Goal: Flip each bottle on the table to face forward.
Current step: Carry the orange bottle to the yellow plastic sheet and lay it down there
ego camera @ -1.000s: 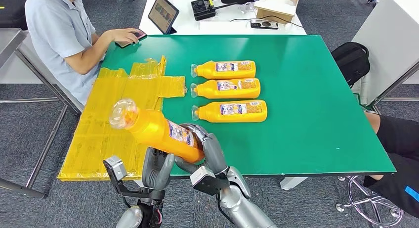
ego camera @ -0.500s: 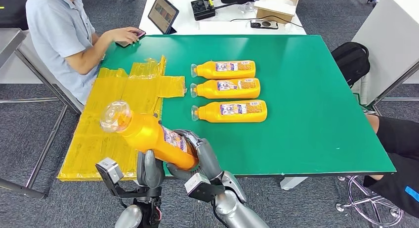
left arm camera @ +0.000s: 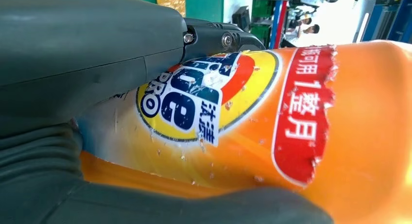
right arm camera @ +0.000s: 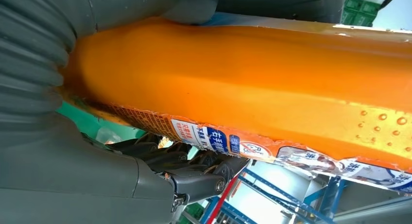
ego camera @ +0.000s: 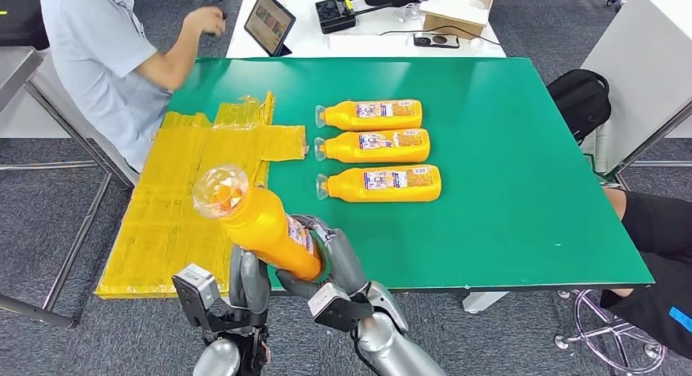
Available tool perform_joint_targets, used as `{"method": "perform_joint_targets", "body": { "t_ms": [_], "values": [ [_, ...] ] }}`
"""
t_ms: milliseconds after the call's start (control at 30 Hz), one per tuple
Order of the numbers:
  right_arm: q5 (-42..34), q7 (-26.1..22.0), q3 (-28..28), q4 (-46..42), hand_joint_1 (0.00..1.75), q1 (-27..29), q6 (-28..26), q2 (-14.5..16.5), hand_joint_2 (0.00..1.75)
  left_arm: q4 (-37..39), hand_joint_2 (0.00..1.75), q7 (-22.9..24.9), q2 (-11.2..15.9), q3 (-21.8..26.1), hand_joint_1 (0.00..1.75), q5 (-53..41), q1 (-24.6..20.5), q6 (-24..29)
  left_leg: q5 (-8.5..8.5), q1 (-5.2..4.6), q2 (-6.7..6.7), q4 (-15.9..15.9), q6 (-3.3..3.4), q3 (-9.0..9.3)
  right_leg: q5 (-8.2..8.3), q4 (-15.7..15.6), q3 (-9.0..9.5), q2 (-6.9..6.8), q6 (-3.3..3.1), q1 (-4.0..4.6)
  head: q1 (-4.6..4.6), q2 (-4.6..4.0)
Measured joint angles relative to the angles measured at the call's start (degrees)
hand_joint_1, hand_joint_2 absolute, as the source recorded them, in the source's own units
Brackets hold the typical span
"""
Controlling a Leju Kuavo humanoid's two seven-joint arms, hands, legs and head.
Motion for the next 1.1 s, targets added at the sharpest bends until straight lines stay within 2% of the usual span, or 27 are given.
{"method": "perform_joint_targets", "body": {
  "t_ms": [233,333,667,767,1000,1100],
  "values": [
    [-0.42,1.0,-1.16,-0.66,1.34,0.1,0.8,-0.14,1.75,0.01,0.0,0.82,0.0,-0.26,0.0,-6.85,-0.11,3.27,0.0,0.0,0.0,0.0,0.0,0.0,0.0,0.0,0.0,0.0,0.0,0.0,-0.01,0.0],
    [-1.22,1.6,-1.7,-1.22,1.25,0.28,1.43,-0.15,1.75,0.04,0.0,1.21,0.0,-0.45,0.0,-8.69,-0.16,4.43,0.0,0.0,0.0,0.0,0.0,0.0,0.0,0.0,0.0,0.0,0.0,0.0,-0.01,0.0],
    [-3.4,2.62,-3.38,-3.05,1.19,0.95,2.11,-0.12,1.75,0.44,0.0,1.8,-0.06,-0.58,0.0,-8.02,-0.17,6.6,0.0,0.0,0.0,0.0,0.0,-0.01,0.0,0.0,0.0,0.0,0.0,0.0,0.01,0.0],
    [-3.71,2.62,-3.71,-3.63,1.2,1.12,2.07,-0.08,1.75,0.77,0.0,2.4,-0.09,-0.73,0.0,-6.62,-0.21,5.87,0.0,0.0,0.0,0.0,0.0,-0.01,0.0,0.0,0.0,0.0,0.0,0.0,0.0,0.0],
    [-0.6,1.69,-3.77,-3.74,1.13,1.07,1.2,-0.17,1.75,1.78,0.0,6.15,-0.07,-1.15,0.0,-2.95,-0.45,0.47,0.0,0.0,0.0,0.0,0.0,-0.01,0.0,0.0,0.0,0.0,0.0,0.0,0.01,0.0],
    [-0.34,1.57,-3.77,-3.74,1.02,1.08,1.09,-0.17,1.75,2.22,0.0,6.79,-0.07,-1.12,0.0,-2.36,-0.53,0.56,0.0,0.0,0.0,0.0,0.0,-0.02,0.0,0.0,0.0,0.0,0.0,0.0,0.0,0.0]
  ]
}}
